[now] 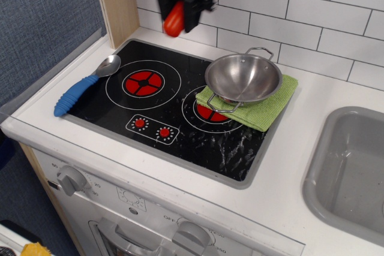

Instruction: Place the sausage on the top left of the stove near the blue spoon.

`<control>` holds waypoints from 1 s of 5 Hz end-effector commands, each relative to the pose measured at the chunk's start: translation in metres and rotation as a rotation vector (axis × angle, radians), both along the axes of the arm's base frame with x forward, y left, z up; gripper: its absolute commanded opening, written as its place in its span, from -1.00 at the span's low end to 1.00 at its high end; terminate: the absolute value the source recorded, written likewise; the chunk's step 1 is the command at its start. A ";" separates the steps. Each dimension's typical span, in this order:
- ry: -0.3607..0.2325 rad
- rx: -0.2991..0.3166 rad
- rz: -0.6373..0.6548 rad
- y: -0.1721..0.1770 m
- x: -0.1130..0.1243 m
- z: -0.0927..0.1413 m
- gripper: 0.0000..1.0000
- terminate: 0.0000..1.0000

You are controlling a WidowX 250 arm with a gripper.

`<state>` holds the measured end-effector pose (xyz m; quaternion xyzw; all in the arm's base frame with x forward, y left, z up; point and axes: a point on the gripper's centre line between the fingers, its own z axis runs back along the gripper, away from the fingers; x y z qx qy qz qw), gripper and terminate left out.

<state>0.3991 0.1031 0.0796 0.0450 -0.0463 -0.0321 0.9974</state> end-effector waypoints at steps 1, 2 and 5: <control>0.039 0.013 0.066 0.052 -0.013 -0.004 -1.00 -1.00; 0.062 0.025 0.102 0.066 -0.022 -0.017 -1.00 -1.00; 0.085 -0.024 0.148 0.074 -0.026 -0.043 1.00 -1.00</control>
